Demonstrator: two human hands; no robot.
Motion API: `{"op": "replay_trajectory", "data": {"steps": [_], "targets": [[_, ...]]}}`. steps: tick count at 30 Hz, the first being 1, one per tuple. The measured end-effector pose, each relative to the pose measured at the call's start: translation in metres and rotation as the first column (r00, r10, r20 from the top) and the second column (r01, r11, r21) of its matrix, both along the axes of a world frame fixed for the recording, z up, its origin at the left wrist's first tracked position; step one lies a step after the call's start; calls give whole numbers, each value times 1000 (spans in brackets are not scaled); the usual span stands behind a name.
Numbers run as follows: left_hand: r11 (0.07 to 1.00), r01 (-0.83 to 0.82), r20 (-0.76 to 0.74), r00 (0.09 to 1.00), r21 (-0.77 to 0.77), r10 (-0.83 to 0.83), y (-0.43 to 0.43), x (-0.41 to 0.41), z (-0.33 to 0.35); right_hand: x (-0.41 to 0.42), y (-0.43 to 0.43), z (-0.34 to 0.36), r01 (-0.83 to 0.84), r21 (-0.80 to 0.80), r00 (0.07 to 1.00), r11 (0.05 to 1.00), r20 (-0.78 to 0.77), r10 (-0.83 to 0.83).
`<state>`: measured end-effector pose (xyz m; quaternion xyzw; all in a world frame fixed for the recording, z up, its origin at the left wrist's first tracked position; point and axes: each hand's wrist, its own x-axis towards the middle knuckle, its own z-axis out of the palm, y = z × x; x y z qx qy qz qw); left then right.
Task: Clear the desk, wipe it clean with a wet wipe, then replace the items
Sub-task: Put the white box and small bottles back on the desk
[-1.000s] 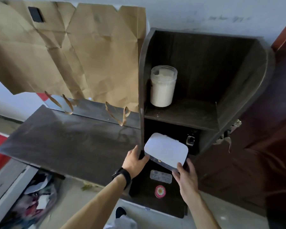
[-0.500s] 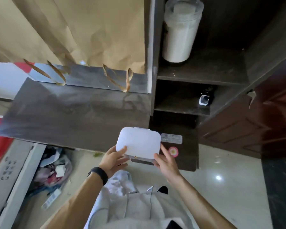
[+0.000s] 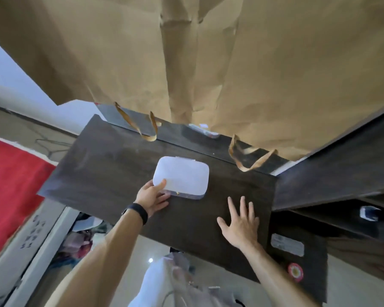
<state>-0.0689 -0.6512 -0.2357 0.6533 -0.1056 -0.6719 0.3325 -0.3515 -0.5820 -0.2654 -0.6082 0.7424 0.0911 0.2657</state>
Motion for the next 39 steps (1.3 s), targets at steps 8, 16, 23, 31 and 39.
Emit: {"op": "replay_trajectory", "data": {"steps": [8,16,23,31,39], "targets": [[999,35,98,995,-16,-33,-75,23,-16,28,-13,-18,41,103,999,994,-24,-39],[1000,-21,383,924,13,14,-90,15,-36,29,-16,-19,38,105,999,994,-42,-34],[997,17,363,931,73,-42,-106,29,-111,25,-17,-10,44,124,999,991,-2,-44],[999,23,439,897,44,-40,-53,-26,-26,-7,-5,14,56,-23,990,998,127,-53],[398,916,707,246,54,-663,75,-146,-18,-99,106,33,247,-20,936,969,263,-233]]}}
